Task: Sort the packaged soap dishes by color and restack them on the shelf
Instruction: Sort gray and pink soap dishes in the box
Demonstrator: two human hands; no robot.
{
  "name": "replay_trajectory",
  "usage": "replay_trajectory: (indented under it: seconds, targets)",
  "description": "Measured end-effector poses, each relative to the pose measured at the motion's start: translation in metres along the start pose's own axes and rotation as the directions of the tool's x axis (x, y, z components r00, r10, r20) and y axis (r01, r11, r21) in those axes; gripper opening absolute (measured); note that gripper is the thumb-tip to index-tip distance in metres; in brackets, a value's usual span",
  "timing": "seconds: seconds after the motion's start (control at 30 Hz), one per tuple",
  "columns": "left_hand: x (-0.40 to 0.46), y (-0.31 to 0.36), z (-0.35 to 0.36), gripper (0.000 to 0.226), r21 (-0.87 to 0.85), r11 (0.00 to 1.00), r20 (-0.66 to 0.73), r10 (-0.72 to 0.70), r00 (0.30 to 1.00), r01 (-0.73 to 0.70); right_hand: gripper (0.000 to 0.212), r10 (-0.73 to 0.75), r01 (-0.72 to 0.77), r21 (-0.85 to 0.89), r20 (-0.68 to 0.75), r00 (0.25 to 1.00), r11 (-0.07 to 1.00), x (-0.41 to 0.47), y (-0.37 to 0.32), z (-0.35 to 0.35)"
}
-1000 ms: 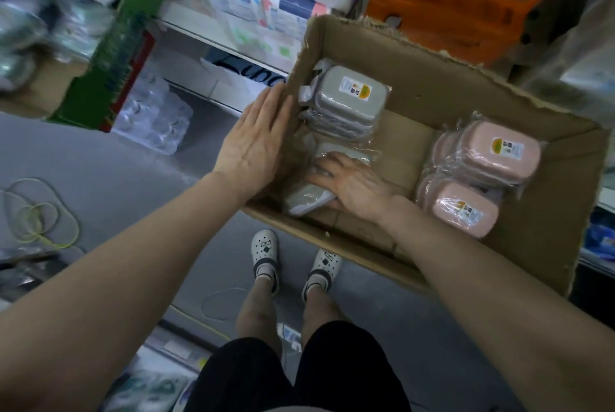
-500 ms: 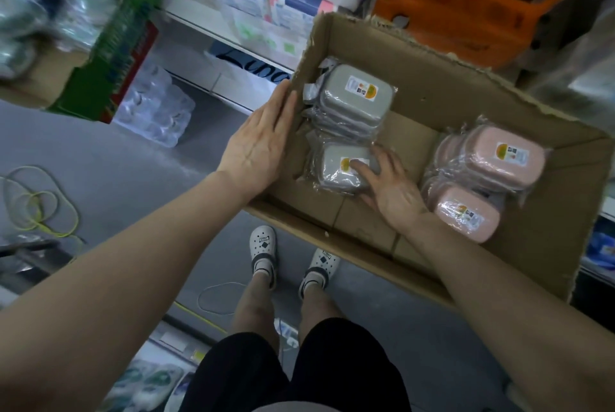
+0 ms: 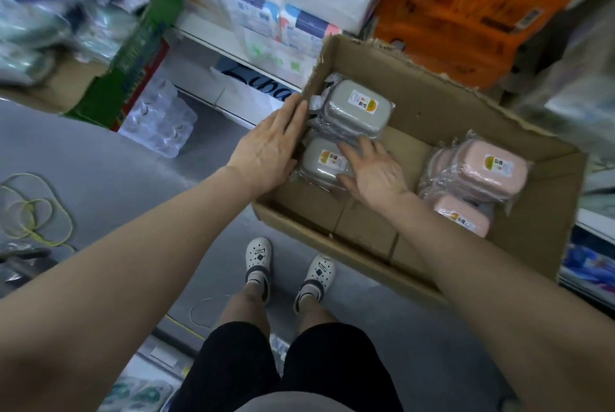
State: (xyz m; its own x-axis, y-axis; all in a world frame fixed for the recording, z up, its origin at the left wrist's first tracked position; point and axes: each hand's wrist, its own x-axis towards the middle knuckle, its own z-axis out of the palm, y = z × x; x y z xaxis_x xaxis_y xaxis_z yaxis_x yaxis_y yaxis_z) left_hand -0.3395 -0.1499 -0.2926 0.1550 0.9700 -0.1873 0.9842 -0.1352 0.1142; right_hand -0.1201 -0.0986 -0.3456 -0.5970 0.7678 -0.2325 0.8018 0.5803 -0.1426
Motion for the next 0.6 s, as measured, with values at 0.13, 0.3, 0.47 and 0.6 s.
replay_trajectory:
  seconds: [0.13,0.3,0.47,0.6]
  targets:
    - [-0.011,-0.005,-0.018,0.083,-0.01,1.0,-0.081,0.011,0.997,-0.011,0.061,-0.025,0.014,-0.088,-0.124,0.992,0.996,-0.004,0.005,-0.043]
    - [-0.028,-0.041,-0.04,0.073,0.003,1.0,-0.14,0.011,0.99,-0.011,0.059,-0.062,0.013,-0.19,-0.253,0.965,0.982,0.012,-0.02,-0.098]
    - [-0.056,-0.12,-0.067,0.068,-0.033,0.999,-0.208,-0.031,0.978,0.025,0.055,-0.154,0.064,-0.242,-0.373,0.915,0.968,0.053,-0.089,-0.13]
    - [-0.095,-0.211,-0.082,0.061,0.022,0.999,-0.272,-0.041,0.961,0.049,0.056,-0.232,0.136,-0.246,-0.421,0.877,0.96,0.102,-0.175,-0.138]
